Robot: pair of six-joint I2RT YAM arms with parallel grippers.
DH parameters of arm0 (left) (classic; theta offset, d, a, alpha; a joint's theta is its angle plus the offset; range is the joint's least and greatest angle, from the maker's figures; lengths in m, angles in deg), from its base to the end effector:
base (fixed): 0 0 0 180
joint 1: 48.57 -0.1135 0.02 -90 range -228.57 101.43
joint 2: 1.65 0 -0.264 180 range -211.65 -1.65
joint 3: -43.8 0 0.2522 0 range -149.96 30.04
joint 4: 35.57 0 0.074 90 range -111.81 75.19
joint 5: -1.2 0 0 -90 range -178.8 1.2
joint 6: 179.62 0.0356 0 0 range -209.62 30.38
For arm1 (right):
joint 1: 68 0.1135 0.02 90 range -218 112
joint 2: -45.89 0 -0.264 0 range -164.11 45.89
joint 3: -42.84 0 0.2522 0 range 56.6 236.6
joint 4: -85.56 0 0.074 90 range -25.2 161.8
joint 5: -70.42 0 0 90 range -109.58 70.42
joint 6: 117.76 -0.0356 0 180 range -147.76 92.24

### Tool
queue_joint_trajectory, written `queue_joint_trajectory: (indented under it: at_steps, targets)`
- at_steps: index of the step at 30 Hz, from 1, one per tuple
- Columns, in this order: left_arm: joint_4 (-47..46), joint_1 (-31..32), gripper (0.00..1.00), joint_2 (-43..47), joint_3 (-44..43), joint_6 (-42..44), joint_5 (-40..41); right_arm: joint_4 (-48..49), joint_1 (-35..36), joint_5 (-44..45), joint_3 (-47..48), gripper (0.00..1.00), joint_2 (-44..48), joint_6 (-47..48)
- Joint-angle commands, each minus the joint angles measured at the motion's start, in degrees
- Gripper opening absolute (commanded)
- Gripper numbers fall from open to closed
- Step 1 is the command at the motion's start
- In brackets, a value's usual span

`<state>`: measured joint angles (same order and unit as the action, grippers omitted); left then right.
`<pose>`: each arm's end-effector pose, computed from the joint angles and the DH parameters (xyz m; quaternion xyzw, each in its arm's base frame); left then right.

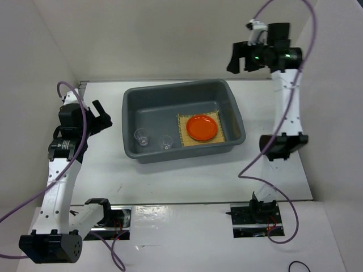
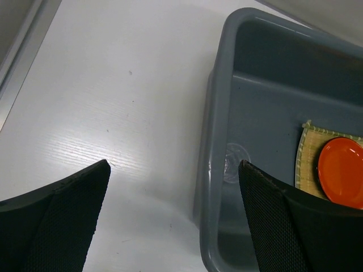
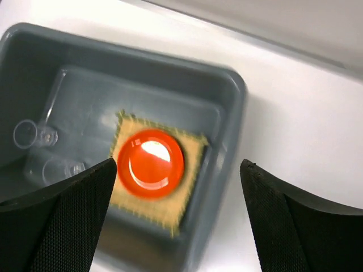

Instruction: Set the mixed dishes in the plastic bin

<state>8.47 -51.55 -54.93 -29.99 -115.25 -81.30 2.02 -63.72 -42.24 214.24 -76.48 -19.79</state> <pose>0.1981 0.0150 0.3698 -0.2410 0.7999 -0.0538 0.5470 0.4126 0.0446 0.4664 -0.1835 0.8531 0.1591 0.4618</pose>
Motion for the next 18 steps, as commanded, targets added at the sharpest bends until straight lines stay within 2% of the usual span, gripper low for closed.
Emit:
queue_joint_trajectory:
  at_steps: [1,2,4,5,6,8,10,12,15,18]
  targets:
    - [-3.5,-0.4,1.0,-2.8,-4.0,2.4,-2.1,-2.8,-8.0,-4.2,-12.5,0.94,13.9,0.3]
    - [-2.8,-0.4,1.0,-3.3,-4.0,3.0,-2.1,-2.0,-9.5,-4.9,-23.7,0.94,17.6,1.9]
    - [-2.3,-0.4,1.0,-3.3,-5.6,3.7,-0.3,4.8,-13.3,-4.4,-37.7,0.94,25.5,4.9]
    - [-0.9,-0.4,1.0,-3.3,-7.5,4.9,0.4,8.5,-14.4,-3.9,-51.1,0.95,33.3,4.9]
    - [0.2,-0.4,1.0,-4.4,-8.8,5.5,0.4,15.9,-15.0,-2.7,-56.8,0.95,36.7,5.6]
    - [3.0,-0.4,1.0,-5.6,-9.8,6.0,0.4,22.5,-15.0,-0.5,-70.5,0.98,44.4,6.1]
    - [4.1,-0.4,1.0,-5.1,-9.1,6.6,2.0,30.9,-15.0,2.0,-78.2,0.99,47.6,4.7]
    - [5.7,-0.4,1.0,-3.9,-8.4,6.6,2.5,34.1,-15.0,2.7,-86.2,0.99,50.0,2.2]
    - [7.6,-0.4,1.0,-1.7,-7.8,6.6,2.5,35.1,-15.0,2.5,-94.0,0.99,53.4,-0.7]
    - [8.1,-0.4,1.0,1.1,-5.3,5.5,1.2,33.9,-14.5,1.3,-97.2,0.99,57.3,-3.4]
